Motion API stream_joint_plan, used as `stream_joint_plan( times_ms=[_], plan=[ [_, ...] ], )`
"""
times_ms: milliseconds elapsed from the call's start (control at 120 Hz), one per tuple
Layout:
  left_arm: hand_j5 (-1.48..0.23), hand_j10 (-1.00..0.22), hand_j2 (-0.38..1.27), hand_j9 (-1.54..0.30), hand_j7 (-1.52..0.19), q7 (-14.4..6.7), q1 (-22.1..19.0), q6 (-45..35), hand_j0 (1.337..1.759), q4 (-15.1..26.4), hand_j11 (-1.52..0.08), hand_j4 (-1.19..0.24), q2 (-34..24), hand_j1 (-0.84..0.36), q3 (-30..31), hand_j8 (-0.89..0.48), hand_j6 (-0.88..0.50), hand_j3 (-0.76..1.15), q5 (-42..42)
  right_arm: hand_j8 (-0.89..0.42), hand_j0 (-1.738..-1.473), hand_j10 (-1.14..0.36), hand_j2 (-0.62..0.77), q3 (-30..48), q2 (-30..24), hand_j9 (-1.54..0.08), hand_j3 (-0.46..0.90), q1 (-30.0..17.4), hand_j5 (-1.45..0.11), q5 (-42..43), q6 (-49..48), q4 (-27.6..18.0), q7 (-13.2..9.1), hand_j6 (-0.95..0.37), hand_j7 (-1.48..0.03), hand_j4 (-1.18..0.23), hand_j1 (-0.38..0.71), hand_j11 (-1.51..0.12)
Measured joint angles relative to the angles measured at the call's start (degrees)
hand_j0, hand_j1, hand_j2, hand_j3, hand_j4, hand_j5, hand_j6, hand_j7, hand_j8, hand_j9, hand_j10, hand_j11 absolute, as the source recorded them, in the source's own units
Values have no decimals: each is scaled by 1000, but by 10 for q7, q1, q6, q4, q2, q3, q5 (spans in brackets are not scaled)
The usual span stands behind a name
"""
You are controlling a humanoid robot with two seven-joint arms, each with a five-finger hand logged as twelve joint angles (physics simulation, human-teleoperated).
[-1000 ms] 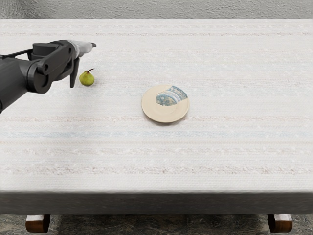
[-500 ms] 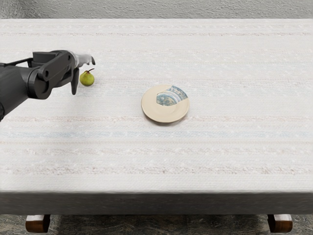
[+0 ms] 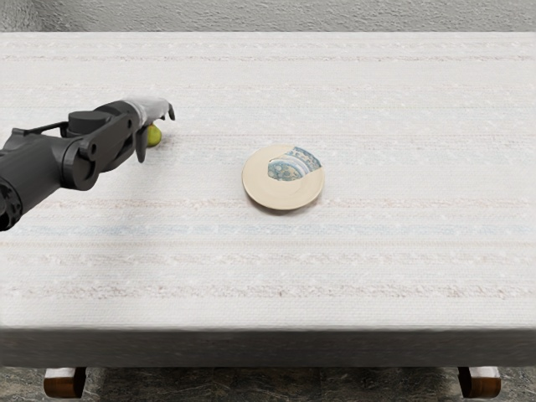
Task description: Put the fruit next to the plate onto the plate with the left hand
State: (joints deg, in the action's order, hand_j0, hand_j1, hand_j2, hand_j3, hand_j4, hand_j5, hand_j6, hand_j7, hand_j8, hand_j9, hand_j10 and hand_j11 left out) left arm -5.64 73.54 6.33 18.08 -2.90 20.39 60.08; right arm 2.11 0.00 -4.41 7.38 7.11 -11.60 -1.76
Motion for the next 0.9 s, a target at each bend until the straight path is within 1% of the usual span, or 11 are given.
stream_joint_plan(
  times_ms=[217,283,367,517,617,650,667,700,767,867,900],
  plan=[
    [-418,-323,65,-419,-418,6,-12,-5,1658,-6,-419,-324,0,-37,1,-325,-324,0,0,-33,-1658,-33,-7,0,0,-43,0,-1,-43,0,1,0,0,-33,-43,-33,-310,-43],
    [-433,-338,69,-438,-433,7,-14,-5,1658,-6,-438,-342,0,-54,1,-287,-343,0,0,-33,-1658,-33,-7,0,0,-43,0,-1,-43,0,1,0,-1,-33,-43,-33,-310,-43],
    [-466,-379,78,-485,-475,7,-16,-5,1658,-7,-485,-392,0,-96,1,-244,-315,0,1,-33,-1658,-33,-7,0,0,-43,0,-1,-43,0,1,0,-1,-33,-43,-33,-310,-43],
    [-538,-438,96,-580,-562,7,-16,-4,1658,-8,-579,-483,0,-181,2,-245,-308,0,3,-33,-1658,-33,-7,0,0,-43,0,0,-43,0,1,0,-1,-33,-43,-33,-310,-43],
    [-580,-526,107,-634,-608,7,-16,1,1658,-9,-638,-540,0,-232,3,-325,-364,0,1,-33,-1658,-33,-7,0,0,-43,0,0,-43,0,1,0,-1,-33,-43,-33,-310,-43],
    [-574,-530,113,-639,-603,7,-19,3,1658,-9,-654,-567,0,-244,4,-351,-376,0,1,-33,-1658,-33,-7,0,0,-43,0,0,-43,0,1,0,0,-33,-43,-33,-310,-43],
    [-574,-531,116,-645,-606,7,-19,5,1658,-10,-662,-581,0,-250,3,-336,-360,0,2,-33,-1658,-33,-7,0,0,-43,0,0,-43,0,1,0,0,-33,-43,-33,-310,-43],
    [-575,-558,123,-658,-606,7,-20,8,1658,-10,-682,-609,0,-265,3,-375,-388,0,2,-33,-1658,-33,-7,0,0,-43,0,1,-43,0,1,0,0,-33,-43,-33,-310,-43],
    [-621,-631,129,-698,-652,7,-21,14,1658,-10,-722,-634,0,-302,4,-380,-432,0,1,-33,-1658,-33,-7,0,0,-43,0,1,-43,0,1,0,-1,-33,-43,-33,-310,-43],
    [-681,-719,145,-761,-714,7,-23,18,1658,-10,-782,-678,0,-354,2,-434,-423,0,2,-33,-1658,-33,-7,0,0,-43,0,1,-43,0,1,0,-1,-33,-43,-33,-310,-43],
    [-710,-746,172,-787,-744,7,-23,21,1658,-10,-807,-688,-1,-361,1,-420,-410,0,1,-33,-1658,-33,-7,0,0,-43,0,1,-43,0,1,0,0,-33,-43,-33,-310,-43]
  ],
)
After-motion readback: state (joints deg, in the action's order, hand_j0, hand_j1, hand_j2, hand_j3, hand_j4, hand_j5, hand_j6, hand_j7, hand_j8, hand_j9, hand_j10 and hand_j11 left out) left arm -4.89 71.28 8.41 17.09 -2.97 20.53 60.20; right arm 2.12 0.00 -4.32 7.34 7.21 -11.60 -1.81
